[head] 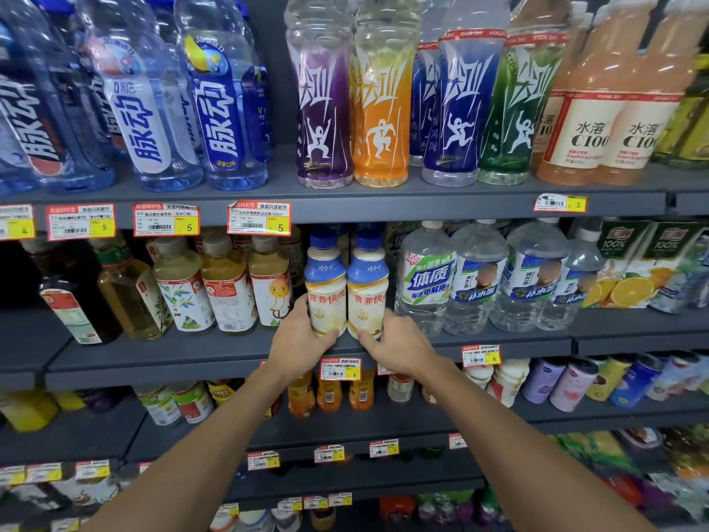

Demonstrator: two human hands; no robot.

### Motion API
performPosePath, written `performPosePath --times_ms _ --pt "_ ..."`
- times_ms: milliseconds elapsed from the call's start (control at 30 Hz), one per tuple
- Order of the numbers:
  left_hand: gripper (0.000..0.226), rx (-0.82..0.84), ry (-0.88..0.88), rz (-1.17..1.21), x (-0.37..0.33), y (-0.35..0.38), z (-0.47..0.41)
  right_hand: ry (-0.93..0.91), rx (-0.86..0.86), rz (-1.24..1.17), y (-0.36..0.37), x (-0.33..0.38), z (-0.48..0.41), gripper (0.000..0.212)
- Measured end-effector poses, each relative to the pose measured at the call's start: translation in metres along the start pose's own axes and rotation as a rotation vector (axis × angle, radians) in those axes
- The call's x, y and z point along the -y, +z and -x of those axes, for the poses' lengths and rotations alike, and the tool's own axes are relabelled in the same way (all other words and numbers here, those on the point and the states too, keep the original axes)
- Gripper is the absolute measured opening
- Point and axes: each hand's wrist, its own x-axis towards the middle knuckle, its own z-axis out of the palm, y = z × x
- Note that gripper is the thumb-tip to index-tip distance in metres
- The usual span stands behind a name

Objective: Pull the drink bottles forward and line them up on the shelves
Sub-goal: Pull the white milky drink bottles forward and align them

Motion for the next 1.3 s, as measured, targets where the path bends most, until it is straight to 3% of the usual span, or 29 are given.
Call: performPosePath --times_ms 333,533,767,1167,1300 --pt "0.058 -0.119 -0.006 -0.019 -0.002 0.004 0.008 0.021 -0.091 -0.113 0.005 -0.002 0.008 0.054" --pt "0.063 -0.064 0.015 -0.05 0.0 -0.001 0.005 0.048 -0.013 -0.053 -0.007 -0.003 0.003 0.062" --pt "0.069 -0.066 -0.02 -0.055 0.0 -0.001 0.003 0.086 -0.149 0.13 0.002 0.01 0.009 0.073" --pt "0.065 -0.017 0.046 -0.093 0.006 -0.005 -0.001 0.053 -0.053 0.061 -0.003 0.007 0.004 0.072" --pt "0.077 0.039 0.085 -0.123 0.007 -0.007 -0.001 0.023 0.026 0.094 -0.01 0.002 0.002 0.069"
